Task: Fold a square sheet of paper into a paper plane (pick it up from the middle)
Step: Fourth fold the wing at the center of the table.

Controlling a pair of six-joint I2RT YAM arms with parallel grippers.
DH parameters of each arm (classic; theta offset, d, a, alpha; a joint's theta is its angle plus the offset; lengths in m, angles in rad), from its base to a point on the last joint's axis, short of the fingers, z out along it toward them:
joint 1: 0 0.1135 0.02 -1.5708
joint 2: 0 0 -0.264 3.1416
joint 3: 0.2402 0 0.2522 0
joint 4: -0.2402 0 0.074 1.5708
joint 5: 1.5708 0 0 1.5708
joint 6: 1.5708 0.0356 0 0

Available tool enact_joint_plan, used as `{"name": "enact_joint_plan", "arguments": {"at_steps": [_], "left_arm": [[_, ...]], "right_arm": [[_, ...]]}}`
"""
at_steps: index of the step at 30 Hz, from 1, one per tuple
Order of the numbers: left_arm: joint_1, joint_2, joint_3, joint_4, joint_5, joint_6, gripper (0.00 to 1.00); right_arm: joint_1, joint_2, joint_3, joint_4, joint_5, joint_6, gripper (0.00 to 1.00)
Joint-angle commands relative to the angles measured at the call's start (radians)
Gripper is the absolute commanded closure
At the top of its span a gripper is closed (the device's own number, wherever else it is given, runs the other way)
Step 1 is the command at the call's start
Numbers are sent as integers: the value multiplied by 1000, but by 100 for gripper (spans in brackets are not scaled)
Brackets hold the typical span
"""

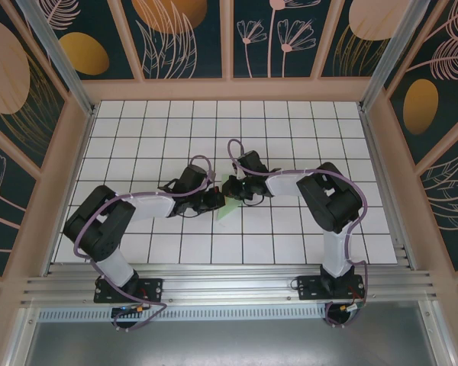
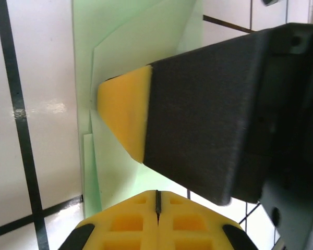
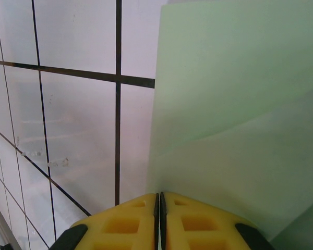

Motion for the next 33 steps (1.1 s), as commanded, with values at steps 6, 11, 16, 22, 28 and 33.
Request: {"name": "enact_joint_plan", "arguments": {"at_steps": [6, 11, 16, 22, 28, 33], "left_arm": [[-4, 113, 26, -2, -71, 28, 100], [-5, 112, -41, -47, -160, 26, 100], [-4, 118, -113, -36, -185, 13, 100], [-4, 116, -135, -37, -210, 13, 100], [-4, 120, -132, -35, -212, 16, 100], [-4, 121, -131, -36, -212, 19, 100]], "right_arm": [[13, 83, -13, -99, 69, -18, 86], [11, 60, 21, -103, 48, -18, 85], [-7, -12, 95, -143, 66, -49, 82], [-50, -127, 68, -110, 95, -34, 82], [-25, -125, 20, -75, 34, -35, 84], [-3, -91, -4, -47, 8, -20, 84]]}}
